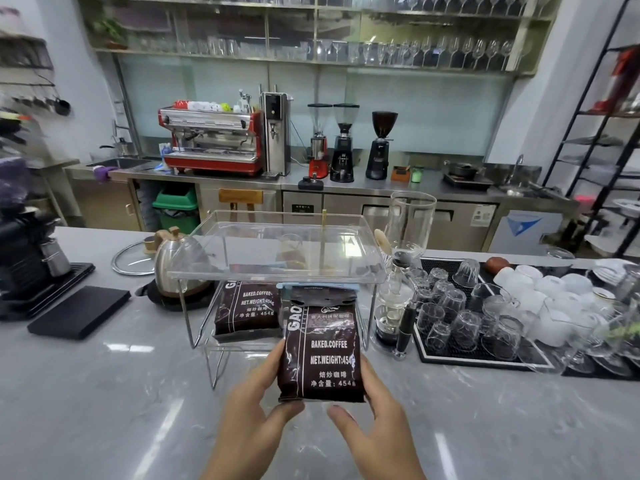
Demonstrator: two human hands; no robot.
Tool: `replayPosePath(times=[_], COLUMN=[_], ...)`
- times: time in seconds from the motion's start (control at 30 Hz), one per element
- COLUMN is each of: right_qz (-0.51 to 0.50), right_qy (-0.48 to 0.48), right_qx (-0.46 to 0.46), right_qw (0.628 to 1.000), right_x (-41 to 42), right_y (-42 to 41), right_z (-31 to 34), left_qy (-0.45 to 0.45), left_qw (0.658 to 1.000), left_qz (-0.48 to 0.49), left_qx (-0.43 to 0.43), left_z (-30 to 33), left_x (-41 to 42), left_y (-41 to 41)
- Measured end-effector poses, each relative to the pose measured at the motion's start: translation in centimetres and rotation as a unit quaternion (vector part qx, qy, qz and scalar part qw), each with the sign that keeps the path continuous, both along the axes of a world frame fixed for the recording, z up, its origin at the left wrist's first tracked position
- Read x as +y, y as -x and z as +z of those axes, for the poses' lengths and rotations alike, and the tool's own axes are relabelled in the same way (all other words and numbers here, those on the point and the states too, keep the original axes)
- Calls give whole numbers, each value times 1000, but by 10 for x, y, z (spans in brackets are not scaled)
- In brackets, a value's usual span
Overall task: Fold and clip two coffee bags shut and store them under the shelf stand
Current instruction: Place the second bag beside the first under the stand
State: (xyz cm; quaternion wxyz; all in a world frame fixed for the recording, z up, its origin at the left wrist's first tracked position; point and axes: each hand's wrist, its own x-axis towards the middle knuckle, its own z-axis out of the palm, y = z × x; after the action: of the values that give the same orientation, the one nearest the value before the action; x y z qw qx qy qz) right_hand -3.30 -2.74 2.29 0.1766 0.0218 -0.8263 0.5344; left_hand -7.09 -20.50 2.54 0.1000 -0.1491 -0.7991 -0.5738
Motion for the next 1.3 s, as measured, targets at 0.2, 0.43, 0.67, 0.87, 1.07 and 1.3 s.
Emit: replayPosePath(times=[0.2, 0.43, 0.67, 0.87, 1.07, 1.3], right_qz=[-18, -36, -50, -41, -45, -61], right_qy=[-10, -23, -3, -17, -24, -21], right_qx=[17, -2, -14, -43, -65, -76], right_qw=[1000, 999, 999, 998, 997, 995], right_x=[-4, -7, -10, -12, -15, -15], right_y=[17, 37, 58, 77, 95, 106], right_z=[6, 7, 14, 15, 17, 16], left_qy=[35, 42, 67, 97, 114, 110], left_qw=[999, 998, 995, 989, 985, 985], left_qz=[19, 50, 75, 109, 128, 129], left_qx=[12, 14, 10, -1, -24, -42], left_z=[5, 11, 19, 30, 37, 40], left_x=[1, 10, 23, 31, 39, 47], left_y=[13, 29, 45, 55, 66, 73])
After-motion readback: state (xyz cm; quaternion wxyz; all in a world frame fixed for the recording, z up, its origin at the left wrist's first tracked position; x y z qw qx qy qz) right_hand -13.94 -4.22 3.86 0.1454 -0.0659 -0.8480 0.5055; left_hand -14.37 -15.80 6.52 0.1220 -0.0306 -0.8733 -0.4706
